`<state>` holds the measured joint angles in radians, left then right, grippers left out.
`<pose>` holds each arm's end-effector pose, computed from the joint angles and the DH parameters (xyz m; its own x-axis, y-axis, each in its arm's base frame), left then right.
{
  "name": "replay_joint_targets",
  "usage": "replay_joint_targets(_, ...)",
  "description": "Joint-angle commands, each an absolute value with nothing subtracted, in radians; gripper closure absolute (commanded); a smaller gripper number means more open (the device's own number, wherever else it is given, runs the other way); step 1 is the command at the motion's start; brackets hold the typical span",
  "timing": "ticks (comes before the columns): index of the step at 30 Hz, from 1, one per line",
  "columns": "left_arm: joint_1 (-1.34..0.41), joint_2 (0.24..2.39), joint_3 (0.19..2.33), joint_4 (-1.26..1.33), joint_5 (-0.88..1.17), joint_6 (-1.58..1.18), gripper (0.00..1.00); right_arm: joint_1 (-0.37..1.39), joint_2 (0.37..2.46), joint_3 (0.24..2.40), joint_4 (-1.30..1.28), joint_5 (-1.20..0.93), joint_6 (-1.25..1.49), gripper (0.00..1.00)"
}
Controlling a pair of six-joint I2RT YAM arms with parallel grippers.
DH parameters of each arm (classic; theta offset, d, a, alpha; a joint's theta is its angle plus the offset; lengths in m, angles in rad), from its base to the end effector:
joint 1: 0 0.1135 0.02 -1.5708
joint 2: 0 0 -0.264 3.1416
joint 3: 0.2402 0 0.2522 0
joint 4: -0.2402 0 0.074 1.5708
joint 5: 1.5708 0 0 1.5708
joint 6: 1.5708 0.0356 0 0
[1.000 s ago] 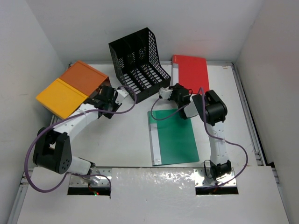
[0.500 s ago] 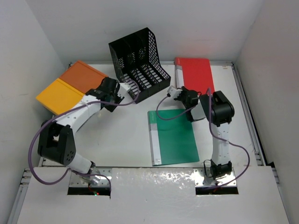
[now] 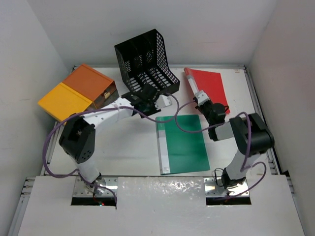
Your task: Organize the desk
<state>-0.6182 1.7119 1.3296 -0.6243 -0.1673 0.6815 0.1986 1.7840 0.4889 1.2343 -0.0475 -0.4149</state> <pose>0.3010 -0.2068 0.2470 -0.2205 0.9191 -0.3267 0.8213 0.3556 0.4461 0.3032 0.0627 0.1455 0.0437 -0.4019 -0.9146 -0.2469 0.8828 -0.3997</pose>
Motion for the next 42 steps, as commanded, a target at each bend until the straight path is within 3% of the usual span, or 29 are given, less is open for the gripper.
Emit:
replay_joint_targets(1,-0.661,1.692,1.353,-0.491,-0.195,0.843,0.58,0.204,1.611,0.411,1.186,-0.11,-0.229,1.0)
replay_joint_targets(6,-0.664,1.703,1.319,-0.232,-0.146,1.139,0.53,0.204,1.347,0.27,1.04,-0.13,-0.132,1.0)
replay_joint_targets(9,-0.646,1.669,1.221,0.006,0.021,1.363,0.52,0.204,1.171,0.262,0.763,-0.138,-0.132,1.0)
replay_joint_targets(11,-0.62,1.669,1.184,0.102,0.255,1.492,0.47,0.206,1.052,0.252,0.681,-0.146,-0.143,1.0)
replay_joint_targets(16,-0.601,1.862,1.461,-0.087,0.503,1.463,0.45,0.206,0.864,0.264,0.417,-0.143,-0.181,1.0)
replay_joint_targets(20,-0.61,1.91,1.446,0.054,0.645,1.444,0.44,0.206,0.738,0.262,0.296,-0.159,-0.2,1.0)
replay_joint_targets(22,-0.627,1.959,1.515,-0.086,0.679,1.463,0.44,0.207,0.707,0.273,0.258,-0.166,-0.196,1.0)
replay_joint_targets(35,-0.699,2.167,1.769,-0.403,0.742,1.597,0.43,0.206,0.581,0.342,0.061,-0.196,-0.21,1.0)
replay_joint_targets(39,-0.707,2.192,1.761,-0.229,0.732,1.47,0.41,0.207,0.571,0.368,0.035,-0.245,-0.224,1.0)
replay_joint_targets(42,-0.707,2.247,1.867,-0.253,0.742,1.361,0.42,0.206,0.554,0.377,0.012,-0.296,-0.244,1.0)
